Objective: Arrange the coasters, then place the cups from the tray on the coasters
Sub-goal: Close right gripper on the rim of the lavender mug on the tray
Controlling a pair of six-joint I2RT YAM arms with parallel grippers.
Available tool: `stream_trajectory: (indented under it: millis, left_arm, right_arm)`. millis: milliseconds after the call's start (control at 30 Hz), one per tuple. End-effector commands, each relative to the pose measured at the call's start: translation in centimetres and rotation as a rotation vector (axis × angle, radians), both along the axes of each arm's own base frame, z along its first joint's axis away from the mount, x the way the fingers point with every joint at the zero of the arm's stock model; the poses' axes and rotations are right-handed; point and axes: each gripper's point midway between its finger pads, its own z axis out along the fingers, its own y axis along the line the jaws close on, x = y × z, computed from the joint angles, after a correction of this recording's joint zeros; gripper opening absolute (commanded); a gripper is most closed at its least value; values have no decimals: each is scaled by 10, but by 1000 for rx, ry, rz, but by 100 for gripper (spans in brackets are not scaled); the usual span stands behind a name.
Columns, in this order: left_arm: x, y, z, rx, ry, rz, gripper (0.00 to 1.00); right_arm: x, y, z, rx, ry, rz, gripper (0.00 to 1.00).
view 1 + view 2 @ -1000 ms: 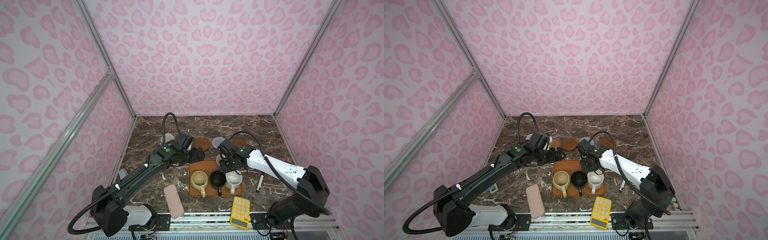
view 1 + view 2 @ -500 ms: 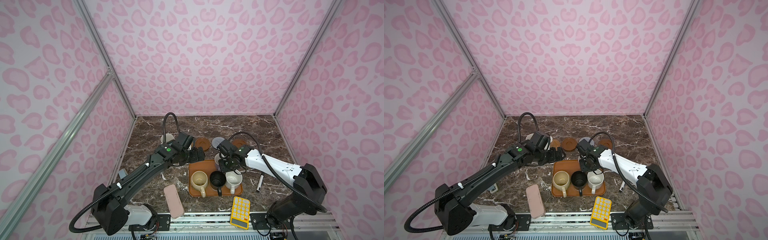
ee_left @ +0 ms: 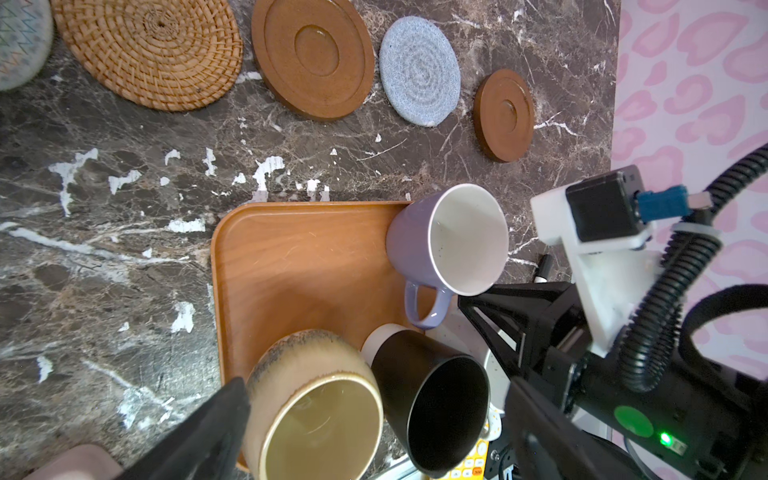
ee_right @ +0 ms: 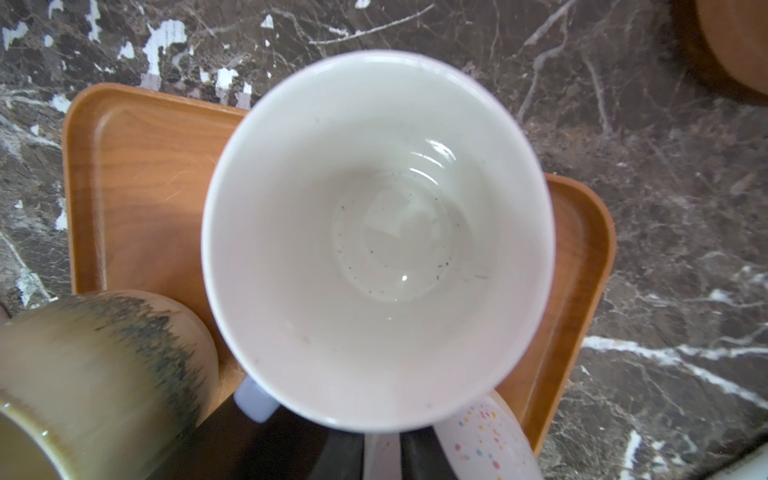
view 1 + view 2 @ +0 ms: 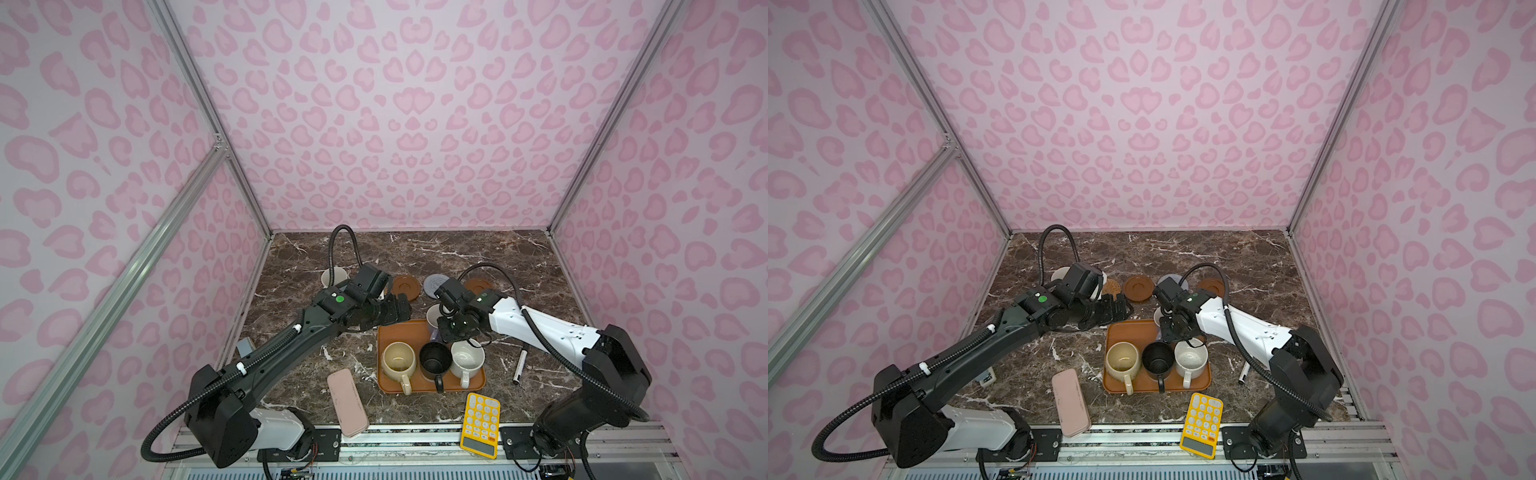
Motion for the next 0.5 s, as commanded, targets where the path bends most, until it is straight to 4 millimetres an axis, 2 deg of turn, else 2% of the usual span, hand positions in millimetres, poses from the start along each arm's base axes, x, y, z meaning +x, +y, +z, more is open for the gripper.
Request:
stream_trajectory:
  millis: [0,200,467]
  left_arm:
    - [4,0,8,-10,-26,13,98]
    - [2,4,6,1,-31,16,97]
    - [5,-1,6,2,-24,5,98]
  right_arm:
    - [9,1,2,-1,-44,-8,10]
    - [13,1,12,8,-72,-8,0]
    - [10,0,9,9,-57,-13,0]
